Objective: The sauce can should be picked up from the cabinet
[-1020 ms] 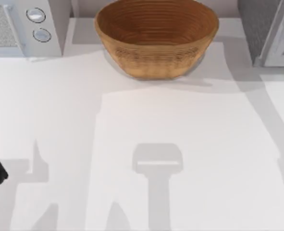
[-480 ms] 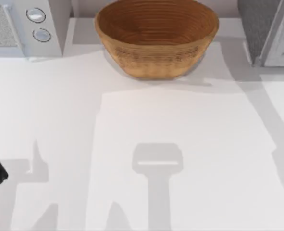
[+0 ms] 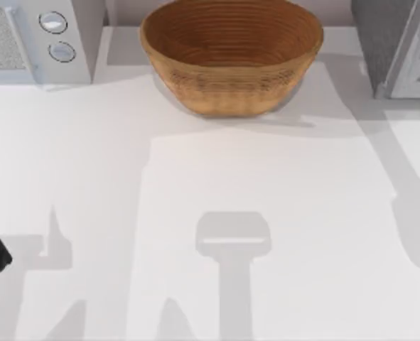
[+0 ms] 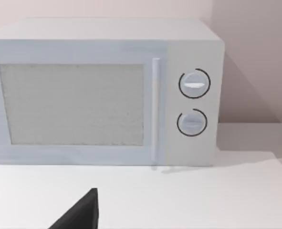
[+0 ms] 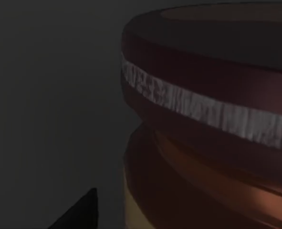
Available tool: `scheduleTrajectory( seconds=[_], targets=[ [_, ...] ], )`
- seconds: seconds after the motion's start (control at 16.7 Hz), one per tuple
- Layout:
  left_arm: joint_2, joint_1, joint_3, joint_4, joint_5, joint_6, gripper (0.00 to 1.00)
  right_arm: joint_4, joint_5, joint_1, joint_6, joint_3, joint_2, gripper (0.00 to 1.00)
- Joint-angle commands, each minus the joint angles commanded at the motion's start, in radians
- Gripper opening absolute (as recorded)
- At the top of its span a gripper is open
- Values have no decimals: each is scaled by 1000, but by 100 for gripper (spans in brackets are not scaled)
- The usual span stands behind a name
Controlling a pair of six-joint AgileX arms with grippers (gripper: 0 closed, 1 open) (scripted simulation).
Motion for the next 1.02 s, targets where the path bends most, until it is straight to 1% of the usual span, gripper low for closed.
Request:
scheduleTrajectory(
  seconds=[0.18, 0.96, 1.02],
  targets=[
    [0, 0, 0, 0, 0, 0, 100, 0, 0, 0, 0, 0, 0, 100],
    [0, 0, 0, 0, 0, 0, 100, 0, 0, 0, 0, 0, 0, 2],
    [0, 0, 0, 0, 0, 0, 100, 0, 0, 0, 0, 0, 0, 0]
  ],
)
